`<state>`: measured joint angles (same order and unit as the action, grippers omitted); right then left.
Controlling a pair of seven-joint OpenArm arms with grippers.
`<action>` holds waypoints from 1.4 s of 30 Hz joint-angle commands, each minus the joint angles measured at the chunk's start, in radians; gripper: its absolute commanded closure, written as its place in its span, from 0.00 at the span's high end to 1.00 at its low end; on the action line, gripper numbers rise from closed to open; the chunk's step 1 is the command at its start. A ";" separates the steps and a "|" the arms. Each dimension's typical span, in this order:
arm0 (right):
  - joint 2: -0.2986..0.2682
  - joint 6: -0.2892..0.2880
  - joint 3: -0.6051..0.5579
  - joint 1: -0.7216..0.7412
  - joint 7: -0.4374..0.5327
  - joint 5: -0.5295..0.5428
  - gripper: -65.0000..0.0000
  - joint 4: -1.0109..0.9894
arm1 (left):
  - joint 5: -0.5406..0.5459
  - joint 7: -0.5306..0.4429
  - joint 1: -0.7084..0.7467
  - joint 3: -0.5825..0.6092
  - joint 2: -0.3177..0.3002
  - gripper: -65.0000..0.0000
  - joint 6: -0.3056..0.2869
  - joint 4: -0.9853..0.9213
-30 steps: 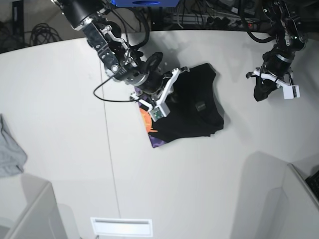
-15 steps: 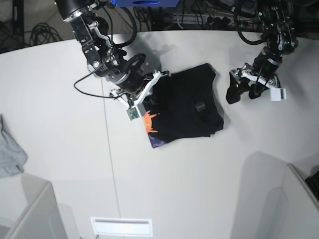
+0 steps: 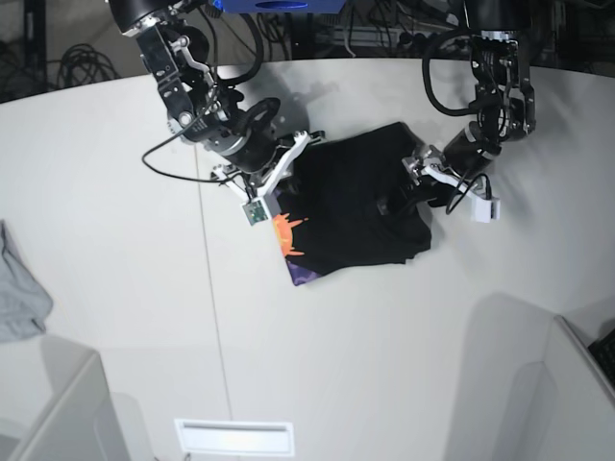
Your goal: Fold the T-shirt properly
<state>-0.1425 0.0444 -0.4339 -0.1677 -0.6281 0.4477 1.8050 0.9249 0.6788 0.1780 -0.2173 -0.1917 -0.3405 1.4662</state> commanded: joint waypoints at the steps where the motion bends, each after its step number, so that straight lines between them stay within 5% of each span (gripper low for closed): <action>1: 0.002 -0.008 0.002 0.006 0.021 0.007 0.00 0.020 | 0.007 0.003 -0.015 0.009 -0.007 0.88 -0.002 -0.008; 9: -0.022 -0.008 0.005 0.006 0.026 0.009 0.00 0.020 | 0.006 0.002 -0.050 0.057 -0.005 0.69 0.002 -0.106; 12: -0.021 -0.008 0.054 -0.006 0.026 0.009 0.00 0.020 | 0.006 0.002 -0.050 0.058 -0.007 0.48 0.004 -0.112; 17: -0.018 -0.010 0.137 -0.031 0.027 0.010 0.00 0.036 | -0.010 0.003 -0.050 0.060 -0.012 0.00 0.004 -0.112; 28: -0.016 -0.010 0.390 -0.137 0.021 0.010 0.00 0.094 | -0.307 0.080 -0.070 0.104 -0.022 0.00 -0.001 -0.111; 42: 0.011 -0.010 0.556 -0.264 0.023 0.010 0.00 0.095 | -0.324 0.121 -0.246 0.566 -0.268 0.00 -0.002 -0.094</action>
<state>-0.1307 0.0376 0.1200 -0.4362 -0.6277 0.4488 1.8790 0.6621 0.7033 -0.0792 0.3344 -0.4553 -0.3534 1.3815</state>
